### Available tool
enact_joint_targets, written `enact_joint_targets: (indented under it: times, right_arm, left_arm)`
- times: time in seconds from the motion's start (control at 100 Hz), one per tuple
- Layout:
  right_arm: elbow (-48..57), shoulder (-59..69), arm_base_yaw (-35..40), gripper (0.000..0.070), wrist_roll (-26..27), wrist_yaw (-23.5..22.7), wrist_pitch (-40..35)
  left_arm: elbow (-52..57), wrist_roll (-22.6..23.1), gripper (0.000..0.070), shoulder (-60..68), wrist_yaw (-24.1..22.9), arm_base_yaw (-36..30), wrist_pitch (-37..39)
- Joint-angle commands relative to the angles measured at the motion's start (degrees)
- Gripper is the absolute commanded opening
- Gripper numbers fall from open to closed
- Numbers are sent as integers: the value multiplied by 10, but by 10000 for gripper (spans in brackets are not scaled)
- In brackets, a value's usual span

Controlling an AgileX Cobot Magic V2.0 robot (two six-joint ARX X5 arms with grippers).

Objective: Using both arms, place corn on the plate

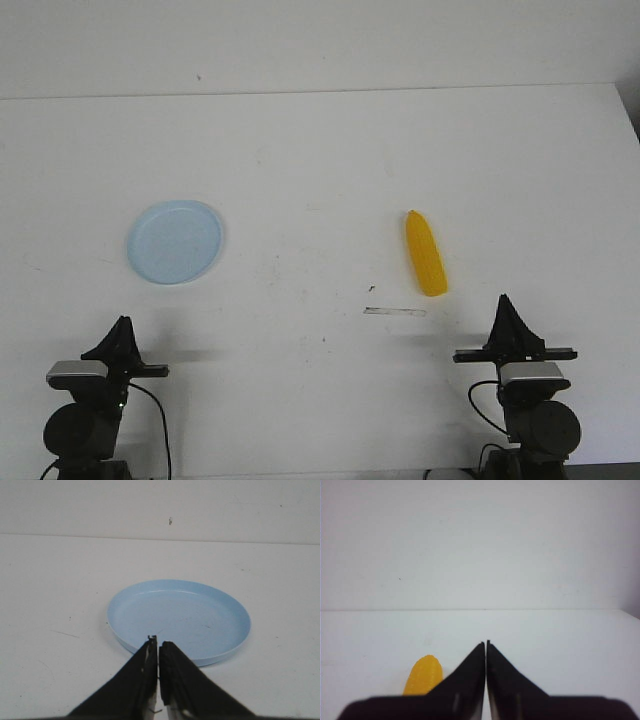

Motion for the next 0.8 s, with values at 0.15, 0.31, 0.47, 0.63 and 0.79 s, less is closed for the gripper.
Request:
enact_joint_targets:
  times: [0.15, 0.31, 0.47, 0.63, 0.79]
  right_arm:
    - [-1, 0, 1, 2, -2, 0, 6]
    - [-1, 0, 1, 2, -2, 0, 6]
    - [-1, 0, 1, 2, -2, 0, 6]
    - [-1, 0, 1, 2, -2, 0, 6]
    - [-1, 0, 1, 2, -2, 0, 6]
  left_arm:
    - [-12, 3, 1, -1, 3, 0, 9]
    - [-12, 3, 0, -1, 3, 0, 9]
    - [-12, 3, 0, -1, 3, 0, 9]
    - [-12, 3, 0, -1, 3, 0, 11]
    - [-12, 0, 1, -1, 3, 0, 14]
